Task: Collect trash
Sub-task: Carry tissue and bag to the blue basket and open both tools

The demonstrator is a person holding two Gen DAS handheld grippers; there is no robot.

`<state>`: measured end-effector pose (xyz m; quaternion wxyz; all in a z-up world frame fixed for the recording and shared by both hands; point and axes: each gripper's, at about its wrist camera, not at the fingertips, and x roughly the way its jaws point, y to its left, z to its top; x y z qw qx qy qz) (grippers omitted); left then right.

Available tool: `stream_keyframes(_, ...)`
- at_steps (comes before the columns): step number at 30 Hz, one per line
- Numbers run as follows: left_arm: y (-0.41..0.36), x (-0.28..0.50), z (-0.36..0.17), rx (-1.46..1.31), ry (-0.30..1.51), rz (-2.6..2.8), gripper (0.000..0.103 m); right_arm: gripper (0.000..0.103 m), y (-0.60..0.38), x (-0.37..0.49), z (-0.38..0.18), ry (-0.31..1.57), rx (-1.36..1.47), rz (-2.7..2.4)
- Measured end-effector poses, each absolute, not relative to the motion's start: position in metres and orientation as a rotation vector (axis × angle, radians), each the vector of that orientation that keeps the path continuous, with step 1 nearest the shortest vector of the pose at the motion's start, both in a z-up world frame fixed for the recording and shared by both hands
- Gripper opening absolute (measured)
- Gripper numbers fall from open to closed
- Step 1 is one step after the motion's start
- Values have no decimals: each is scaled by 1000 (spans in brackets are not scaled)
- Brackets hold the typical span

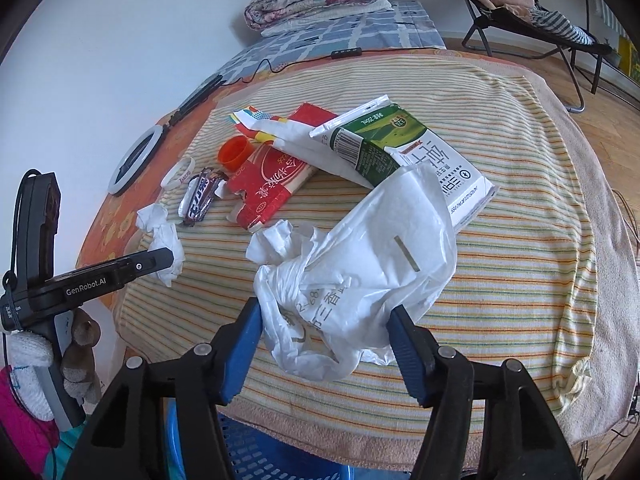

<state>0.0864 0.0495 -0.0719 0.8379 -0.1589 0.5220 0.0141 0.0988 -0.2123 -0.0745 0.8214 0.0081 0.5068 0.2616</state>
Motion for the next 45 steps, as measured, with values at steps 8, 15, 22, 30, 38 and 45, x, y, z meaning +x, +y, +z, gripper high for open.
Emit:
stream_keyframes(8, 33, 51, -55, -272, 1069, -10, 33, 65, -213, 60, -53, 1002, -65, 602)
stream_keyframes(15, 7, 10, -52, -216, 1075, -72, 33, 65, -206, 15, -46, 961, -142, 664)
stream_keyframes(22, -12, -29, -56, -168, 1077, -111, 33, 65, -203, -19, -52, 960, -186, 693)
stream_keyframes(30, -24, -59, -81, -132, 1127, -133, 33, 65, -204, -46, -76, 1015, -203, 714)
stream_keyframes(38, -32, -75, -112, -113, 1198, -153, 33, 65, -203, -66, -103, 1075, -232, 722)
stream_keyframes(45, -33, -84, -133, -110, 1243, -152, 33, 66, -198, -76, -120, 1113, -261, 737)
